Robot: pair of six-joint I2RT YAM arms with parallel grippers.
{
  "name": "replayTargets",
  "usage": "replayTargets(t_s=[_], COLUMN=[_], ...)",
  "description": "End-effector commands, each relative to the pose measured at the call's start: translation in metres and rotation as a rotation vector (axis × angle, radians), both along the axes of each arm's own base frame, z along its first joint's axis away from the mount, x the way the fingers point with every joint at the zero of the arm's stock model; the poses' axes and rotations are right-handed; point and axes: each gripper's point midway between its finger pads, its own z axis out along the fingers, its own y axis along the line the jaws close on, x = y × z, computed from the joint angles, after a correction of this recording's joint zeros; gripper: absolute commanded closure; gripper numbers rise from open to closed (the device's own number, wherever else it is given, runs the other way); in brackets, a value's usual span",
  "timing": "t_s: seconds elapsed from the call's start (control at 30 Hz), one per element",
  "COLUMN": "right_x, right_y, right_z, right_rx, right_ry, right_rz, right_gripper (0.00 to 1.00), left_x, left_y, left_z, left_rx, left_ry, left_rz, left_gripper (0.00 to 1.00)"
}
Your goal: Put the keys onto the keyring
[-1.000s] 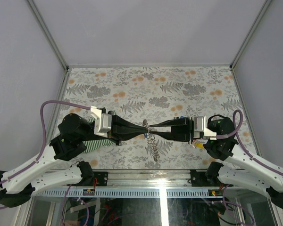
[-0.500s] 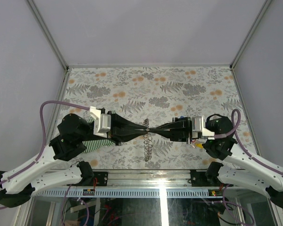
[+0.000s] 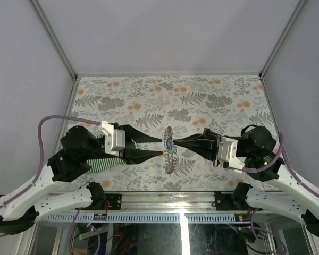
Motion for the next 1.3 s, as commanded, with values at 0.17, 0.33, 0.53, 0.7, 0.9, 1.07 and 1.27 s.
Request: replayTargets(t_s=[0.17, 0.33, 0.53, 0.7, 0.9, 1.07, 1.27], right_x=[0.007, 0.014, 0.019, 0.019, 0.019, 0.021, 0.024], right_y=[-0.006, -0.005, -0.004, -0.003, 0.000, 0.003, 0.003], right_z=[0.022, 0.016, 0.012, 0.007, 0.006, 0.003, -0.002], right_rx=[-0.012, -0.059, -0.102, -0.132, -0.153, -0.175, -0.198], right_ry=[-0.142, -0.142, -0.114, -0.092, -0.066, -0.054, -0.045], right_rz=[-0.070, -0.103, -0.119, -0.115, -0.098, -0.099, -0.113], right_gripper=[1.00, 1.00, 1.00, 1.00, 1.00, 1.00, 1.00], left_x=[0.014, 0.019, 0.026, 0.031, 0.036, 0.038, 0.040], left_y=[0.000, -0.003, -0.005, -0.006, -0.011, -0.016, -0.016], left_z=[0.006, 0.004, -0.001, -0.007, -0.012, -0.018, -0.019], left_rx=[0.006, 0.018, 0.047, 0.080, 0.110, 0.147, 0.155], left_ry=[-0.023, -0.027, -0.031, -0.034, -0.042, -0.039, -0.041], left_rz=[0.073, 0.091, 0.120, 0.136, 0.138, 0.131, 0.141], left_gripper=[0.61, 0.61, 0.61, 0.62, 0.66, 0.70, 0.73])
